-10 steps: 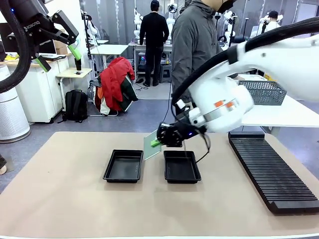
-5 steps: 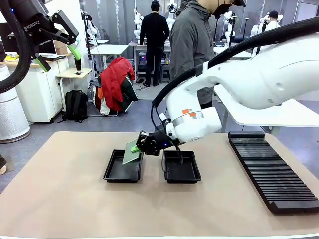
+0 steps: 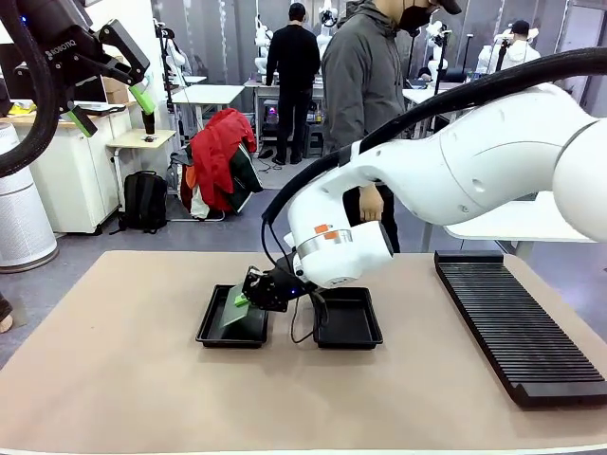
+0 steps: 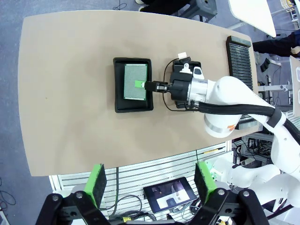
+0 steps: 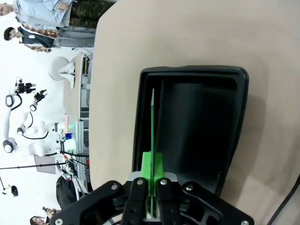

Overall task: Inspect and transfer BCBs to ESD trays.
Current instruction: Pick up the Blank PCB from the PCB Rack and place it in the left ESD tray.

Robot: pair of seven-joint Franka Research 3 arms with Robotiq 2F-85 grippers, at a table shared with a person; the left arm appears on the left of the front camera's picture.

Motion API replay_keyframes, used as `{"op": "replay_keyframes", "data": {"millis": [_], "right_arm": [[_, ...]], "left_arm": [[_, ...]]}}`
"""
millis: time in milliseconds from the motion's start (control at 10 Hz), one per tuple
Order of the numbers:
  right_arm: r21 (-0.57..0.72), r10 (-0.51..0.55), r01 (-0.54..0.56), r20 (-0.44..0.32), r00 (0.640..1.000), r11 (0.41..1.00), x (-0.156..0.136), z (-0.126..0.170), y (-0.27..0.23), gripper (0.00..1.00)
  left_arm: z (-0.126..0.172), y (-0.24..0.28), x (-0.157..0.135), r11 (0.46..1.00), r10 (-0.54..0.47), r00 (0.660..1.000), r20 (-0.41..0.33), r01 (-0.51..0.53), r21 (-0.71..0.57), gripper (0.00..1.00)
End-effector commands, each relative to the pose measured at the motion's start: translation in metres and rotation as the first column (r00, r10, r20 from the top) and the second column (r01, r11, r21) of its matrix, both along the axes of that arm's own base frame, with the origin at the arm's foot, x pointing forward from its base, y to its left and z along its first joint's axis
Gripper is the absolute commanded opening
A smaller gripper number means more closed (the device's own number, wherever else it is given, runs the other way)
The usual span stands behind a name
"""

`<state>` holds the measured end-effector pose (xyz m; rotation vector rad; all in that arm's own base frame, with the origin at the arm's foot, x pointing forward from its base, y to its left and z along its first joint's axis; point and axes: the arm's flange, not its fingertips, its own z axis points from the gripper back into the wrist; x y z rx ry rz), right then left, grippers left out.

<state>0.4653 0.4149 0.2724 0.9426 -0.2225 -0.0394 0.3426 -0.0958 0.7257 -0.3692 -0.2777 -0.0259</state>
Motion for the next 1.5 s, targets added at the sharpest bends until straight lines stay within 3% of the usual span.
{"op": "replay_keyframes", "data": {"millis": [0,400,500,1100,1400], "right_arm": [[-0.042,-0.023,0.022,-0.028,0.999,0.999,0.006,0.003,0.016,0.03],[-0.051,0.002,-0.005,-0.059,0.998,0.999,0.01,0.002,0.018,0.03],[-0.038,-0.005,0.003,-0.045,0.999,0.999,-0.001,-0.009,0.009,0.03],[-0.063,-0.017,0.012,-0.068,0.998,0.998,0.001,-0.001,0.011,0.03],[-0.113,-0.027,0.019,-0.073,0.997,0.993,0.003,0.018,0.019,0.35]], "left_arm": [[-0.002,0.001,0.0,1.0,0.002,1.0,-0.003,-0.002,-0.001,1.0],[-0.002,0.001,0.0,1.0,0.002,1.0,-0.003,-0.002,-0.001,1.0],[-0.002,0.001,0.0,1.0,0.002,1.0,-0.003,-0.002,-0.001,1.0],[-0.002,0.001,0.0,1.0,0.002,1.0,-0.003,-0.002,-0.001,1.0],[-0.002,0.001,0.0,1.0,0.002,1.0,-0.003,-0.002,-0.001,1.0]]}}
